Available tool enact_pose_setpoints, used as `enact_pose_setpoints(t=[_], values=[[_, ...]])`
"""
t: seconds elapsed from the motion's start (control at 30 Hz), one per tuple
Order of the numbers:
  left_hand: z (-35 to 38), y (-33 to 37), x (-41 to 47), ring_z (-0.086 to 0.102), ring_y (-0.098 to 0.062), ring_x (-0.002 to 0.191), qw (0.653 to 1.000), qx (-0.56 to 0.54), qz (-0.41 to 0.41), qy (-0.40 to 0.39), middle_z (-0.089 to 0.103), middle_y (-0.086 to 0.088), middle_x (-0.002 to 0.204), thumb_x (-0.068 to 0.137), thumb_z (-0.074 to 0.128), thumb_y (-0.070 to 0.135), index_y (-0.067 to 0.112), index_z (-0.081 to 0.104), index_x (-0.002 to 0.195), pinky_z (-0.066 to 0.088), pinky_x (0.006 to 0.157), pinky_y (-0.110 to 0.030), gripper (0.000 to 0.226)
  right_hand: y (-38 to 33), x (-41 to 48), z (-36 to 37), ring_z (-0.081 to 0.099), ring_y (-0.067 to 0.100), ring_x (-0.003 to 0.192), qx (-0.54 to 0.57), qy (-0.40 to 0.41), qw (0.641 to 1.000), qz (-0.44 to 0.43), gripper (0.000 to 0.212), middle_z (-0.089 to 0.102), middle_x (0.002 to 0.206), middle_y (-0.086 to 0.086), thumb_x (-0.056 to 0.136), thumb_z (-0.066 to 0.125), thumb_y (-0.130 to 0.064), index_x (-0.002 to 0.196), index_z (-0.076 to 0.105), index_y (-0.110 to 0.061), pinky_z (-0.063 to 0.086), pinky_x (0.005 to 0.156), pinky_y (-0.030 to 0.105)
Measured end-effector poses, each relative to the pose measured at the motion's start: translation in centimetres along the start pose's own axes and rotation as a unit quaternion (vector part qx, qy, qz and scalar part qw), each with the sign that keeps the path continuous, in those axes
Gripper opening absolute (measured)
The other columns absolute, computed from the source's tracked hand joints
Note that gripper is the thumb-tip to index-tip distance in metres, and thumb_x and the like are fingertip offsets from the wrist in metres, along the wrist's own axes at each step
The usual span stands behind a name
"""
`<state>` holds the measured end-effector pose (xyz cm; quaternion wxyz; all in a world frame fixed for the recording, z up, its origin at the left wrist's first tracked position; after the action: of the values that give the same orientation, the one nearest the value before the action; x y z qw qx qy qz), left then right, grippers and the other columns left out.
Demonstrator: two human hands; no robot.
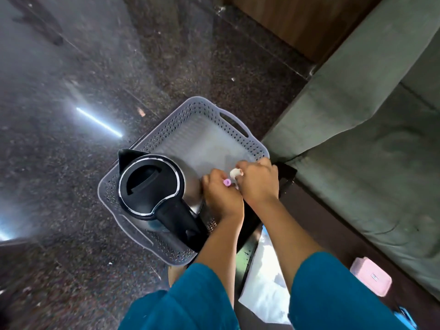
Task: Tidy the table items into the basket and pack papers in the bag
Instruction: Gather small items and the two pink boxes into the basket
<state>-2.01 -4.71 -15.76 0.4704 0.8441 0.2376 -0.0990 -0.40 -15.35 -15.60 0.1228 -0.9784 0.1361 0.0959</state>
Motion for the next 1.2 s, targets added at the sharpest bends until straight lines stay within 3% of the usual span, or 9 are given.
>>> enact_pose_setpoints(t=[0.13,0.27,0.47,0.67,0.77,0.9,1.0,1.1,1.2], values=[[0.8,-1.6,-0.5,0.055,-0.034,0.080,0.999,0.025,-0.027,-0.005,0.062,-0.012,0.090,0.071,0.049,0.001,0.010,0.057,0.077,0.046,0.067,-0.039,0.013,-0.3,0.1,1.4,0.047,0.032,0.100,-0.053,-0.006,0.998,-0.028,0.015,0.065,0.077,0.010,0.075,0.060,-0.018,0.090,0.061,-0.017,0.029,0.073,0.037],[1.5,-3.4,0.0,0.058,-0.034,0.086,0.995,0.083,-0.045,-0.020,0.064,-0.014,0.097,0.077,0.047,0.004,0.012,0.066,0.089,0.043,0.070,-0.033,0.023,0.0,0.4,1.9,0.046,0.030,0.101,-0.057,-0.044,0.997,-0.015,0.013,0.064,0.078,0.006,0.076,0.060,-0.017,0.088,0.063,-0.022,0.027,0.076,0.038],[2.1,-3.5,0.2,0.056,-0.037,0.074,0.991,0.120,-0.032,-0.056,0.064,-0.019,0.084,0.076,0.047,0.005,0.005,0.061,0.077,0.035,0.058,-0.032,0.014,-0.1,0.2,1.8,0.049,0.027,0.100,-0.064,-0.094,0.994,-0.007,0.017,0.067,0.082,0.001,0.074,0.057,-0.014,0.087,0.061,-0.023,0.021,0.073,0.037],[1.7,-3.2,-0.6,0.061,-0.038,0.091,0.993,0.098,0.002,-0.064,0.068,-0.017,0.098,0.079,0.052,0.007,0.007,0.059,0.101,0.052,0.073,-0.041,0.023,-0.2,-0.6,1.6,0.050,0.024,0.098,-0.059,-0.125,0.990,-0.018,0.011,0.053,0.068,-0.004,0.073,0.060,-0.020,0.083,0.057,-0.024,0.019,0.073,0.040],[1.0,-2.2,-1.8,0.058,-0.035,0.104,0.996,0.066,0.045,-0.036,0.061,-0.018,0.115,0.078,0.056,0.004,0.005,0.054,0.114,0.050,0.086,-0.045,0.036,0.1,-1.6,1.0,0.042,0.024,0.121,-0.002,-0.073,0.997,-0.024,0.035,0.067,0.098,0.003,0.073,0.060,-0.023,0.108,0.056,-0.020,0.024,0.089,0.045],[0.6,0.4,-5.8,0.055,-0.036,0.099,0.980,0.063,0.187,-0.014,0.055,-0.020,0.112,0.076,0.057,0.003,0.002,0.056,0.108,0.041,0.085,-0.033,0.031,3.1,-4.8,-1.2,0.027,0.022,0.137,0.102,0.033,0.994,0.034,0.052,0.053,0.135,0.005,0.080,0.051,-0.022,0.131,0.043,-0.016,0.017,0.109,0.047],[2.7,1.3,-9.3,0.048,-0.034,0.115,0.958,0.098,0.246,-0.111,0.050,-0.021,0.124,0.079,0.051,0.004,0.001,0.052,0.116,0.036,0.098,-0.034,0.037,7.3,-8.5,-2.0,0.017,0.022,0.142,0.130,0.043,0.985,0.109,0.062,0.037,0.148,0.006,0.083,0.052,-0.025,0.140,0.031,-0.013,0.017,0.112,0.043],[6.4,0.4,-13.3,0.031,-0.030,0.135,0.922,0.192,0.253,-0.223,0.037,-0.020,0.142,0.086,0.054,0.015,0.006,0.044,0.130,0.026,0.113,-0.036,0.046,12.6,-13.3,-2.1,0.013,0.027,0.142,0.167,0.041,0.964,0.201,0.074,0.020,0.154,0.012,0.083,0.056,-0.022,0.145,0.017,-0.012,0.021,0.112,0.042],[10.1,-0.9,-18.2,0.034,-0.026,0.133,0.885,0.232,0.246,-0.320,0.037,-0.014,0.143,0.085,0.058,0.022,0.010,0.042,0.132,0.030,0.111,-0.037,0.051,17.9,-18.8,-2.1,0.015,0.035,0.139,0.206,0.048,0.934,0.288,0.081,0.008,0.154,0.017,0.081,0.059,-0.018,0.145,0.010,-0.014,0.026,0.109,0.044]])
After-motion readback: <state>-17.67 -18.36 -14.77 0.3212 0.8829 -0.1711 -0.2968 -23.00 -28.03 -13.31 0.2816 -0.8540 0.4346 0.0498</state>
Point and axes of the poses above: each hand's wrist, its own x-axis towards the middle knuckle, its own z-axis out of the palm, y = z × x, the point moved 5 cm from there along x, towards the middle knuckle
